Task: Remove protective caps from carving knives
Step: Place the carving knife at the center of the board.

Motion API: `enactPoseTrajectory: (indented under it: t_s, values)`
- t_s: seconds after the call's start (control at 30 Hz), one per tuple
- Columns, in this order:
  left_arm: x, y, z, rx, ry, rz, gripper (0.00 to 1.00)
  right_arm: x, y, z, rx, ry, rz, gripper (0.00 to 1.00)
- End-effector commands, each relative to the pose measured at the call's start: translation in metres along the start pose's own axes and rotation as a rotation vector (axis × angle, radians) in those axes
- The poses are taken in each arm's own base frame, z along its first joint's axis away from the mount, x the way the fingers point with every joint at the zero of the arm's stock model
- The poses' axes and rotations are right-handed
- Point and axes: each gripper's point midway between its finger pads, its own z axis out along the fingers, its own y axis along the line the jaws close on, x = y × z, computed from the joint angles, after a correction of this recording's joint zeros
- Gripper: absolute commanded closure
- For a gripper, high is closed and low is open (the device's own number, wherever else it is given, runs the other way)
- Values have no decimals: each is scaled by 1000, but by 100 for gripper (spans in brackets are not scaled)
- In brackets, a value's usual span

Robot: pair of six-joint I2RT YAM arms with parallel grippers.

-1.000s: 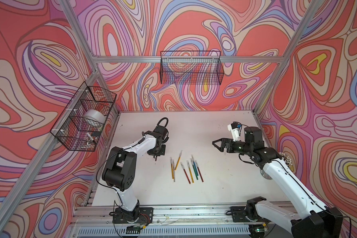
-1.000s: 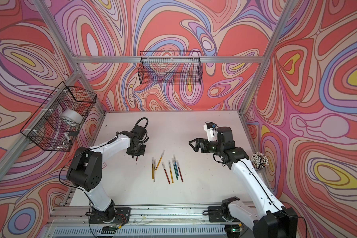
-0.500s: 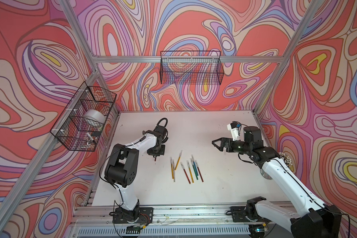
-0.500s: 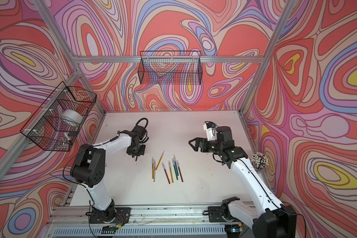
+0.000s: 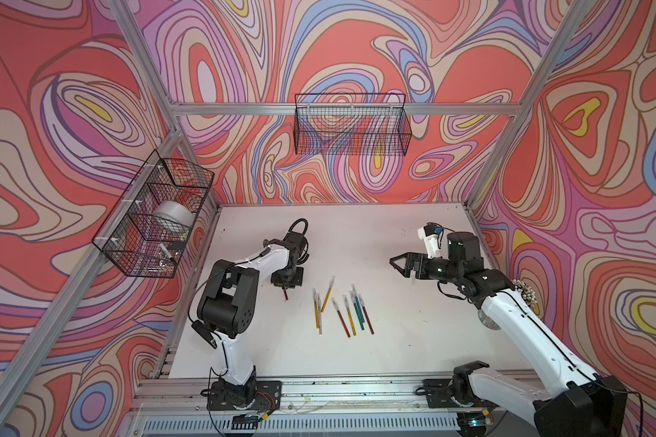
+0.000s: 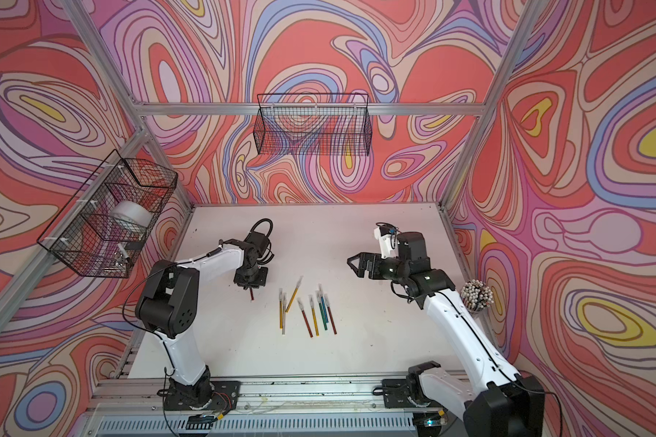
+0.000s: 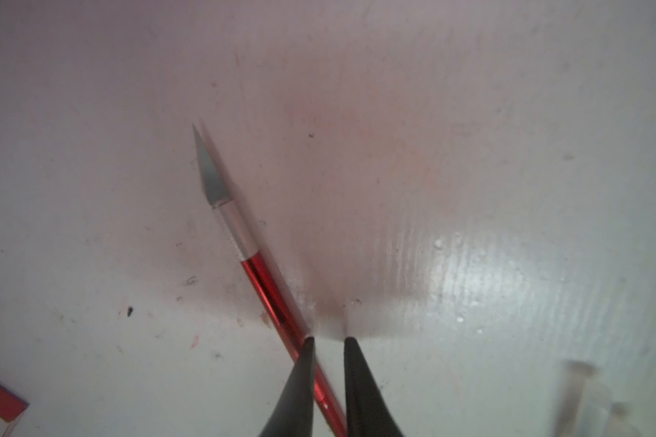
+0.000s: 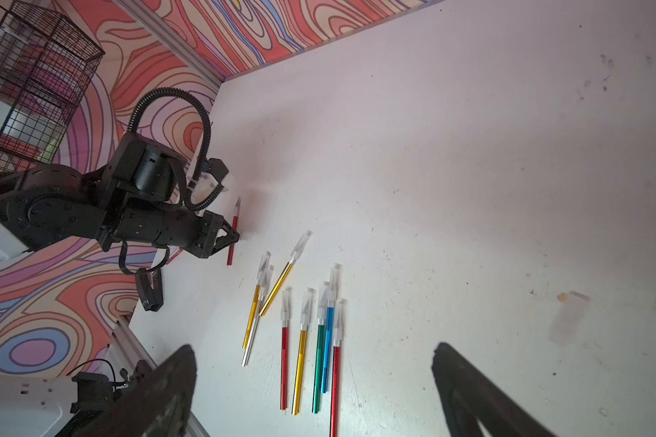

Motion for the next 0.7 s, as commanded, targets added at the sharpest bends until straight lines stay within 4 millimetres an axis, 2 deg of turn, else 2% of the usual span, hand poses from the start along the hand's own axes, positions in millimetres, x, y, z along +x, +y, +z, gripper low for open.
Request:
enactPoseTrajectory:
  t_s: [0.0,0.1,0.3,0.67]
  values:
    - [4,5,0,-20,37,3,81,-3,2,-4,7,-16,-14,2]
    - [3,4,-7,-9,16,-11,79,-1,2,-6,9,-16,-15,2]
    - [4,18,-24,-53,-30,-78,75,3,1,-7,10,-17,-8,2]
    - [10,35,-8,-66,20,-210,70,6,3,-12,10,-21,-5,2]
